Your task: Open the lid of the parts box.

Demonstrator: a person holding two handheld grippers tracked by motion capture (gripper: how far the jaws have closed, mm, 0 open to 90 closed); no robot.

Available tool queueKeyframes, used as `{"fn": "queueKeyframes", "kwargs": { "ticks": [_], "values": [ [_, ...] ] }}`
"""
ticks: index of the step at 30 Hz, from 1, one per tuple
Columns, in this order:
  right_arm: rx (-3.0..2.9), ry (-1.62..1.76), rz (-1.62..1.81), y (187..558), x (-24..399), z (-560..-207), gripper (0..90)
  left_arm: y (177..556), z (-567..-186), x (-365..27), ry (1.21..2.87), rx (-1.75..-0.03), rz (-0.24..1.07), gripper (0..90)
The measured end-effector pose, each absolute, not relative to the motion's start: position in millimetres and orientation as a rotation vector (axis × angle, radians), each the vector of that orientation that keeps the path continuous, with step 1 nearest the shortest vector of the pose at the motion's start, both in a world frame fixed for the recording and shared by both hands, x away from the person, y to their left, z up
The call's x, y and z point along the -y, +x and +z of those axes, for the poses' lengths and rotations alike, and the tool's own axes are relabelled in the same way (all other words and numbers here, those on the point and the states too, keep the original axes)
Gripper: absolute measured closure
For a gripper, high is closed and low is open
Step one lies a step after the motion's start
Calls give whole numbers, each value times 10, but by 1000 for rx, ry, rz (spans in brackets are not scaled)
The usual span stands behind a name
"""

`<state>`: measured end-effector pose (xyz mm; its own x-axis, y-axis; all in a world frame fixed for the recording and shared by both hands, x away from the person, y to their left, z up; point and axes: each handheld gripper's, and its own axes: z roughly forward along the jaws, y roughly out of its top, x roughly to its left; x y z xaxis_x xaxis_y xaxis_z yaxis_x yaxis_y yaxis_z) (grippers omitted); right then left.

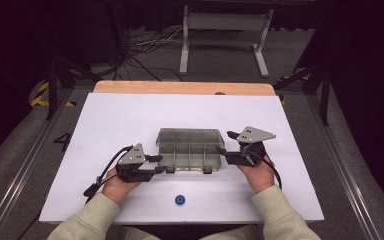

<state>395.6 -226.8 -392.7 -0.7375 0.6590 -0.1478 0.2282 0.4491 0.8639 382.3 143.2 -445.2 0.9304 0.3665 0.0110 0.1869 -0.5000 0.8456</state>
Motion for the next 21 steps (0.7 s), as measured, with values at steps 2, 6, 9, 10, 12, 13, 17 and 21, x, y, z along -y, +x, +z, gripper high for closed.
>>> {"fn": "queueKeyframes", "kwargs": {
  "ticks": [2, 6, 9, 10, 12, 13, 17, 21],
  "values": [
    [-2242, 741, 1230, 3986, 2249, -3907, 337, 3835, -4479, -1417, 2116, -390, 210, 567],
    [-2250, 742, 1230, 4027, 2229, -3892, 337, 3834, -4487, -1402, 2120, -375, 205, 558],
    [-2251, 750, 1241, 4060, 2228, -3883, 338, 3838, -4490, -1404, 2118, -376, 199, 555],
    [-2249, 754, 1248, 4067, 2228, -3880, 338, 3841, -4488, -1407, 2122, -374, 204, 555],
    [-2246, 757, 1253, 4084, 2232, -3869, 340, 3842, -4491, -1405, 2122, -372, 201, 553],
    [-2247, 757, 1256, 4094, 2235, -3858, 342, 3841, -4493, -1404, 2122, -372, 199, 552],
    [-2243, 761, 1264, 4129, 2239, -3832, 355, 3842, -4496, -1402, 2118, -376, 197, 550],
    [-2236, 766, 1276, 4198, 2243, -3796, 376, 3838, -4501, -1402, 2117, -376, 203, 547]
  ]
}}
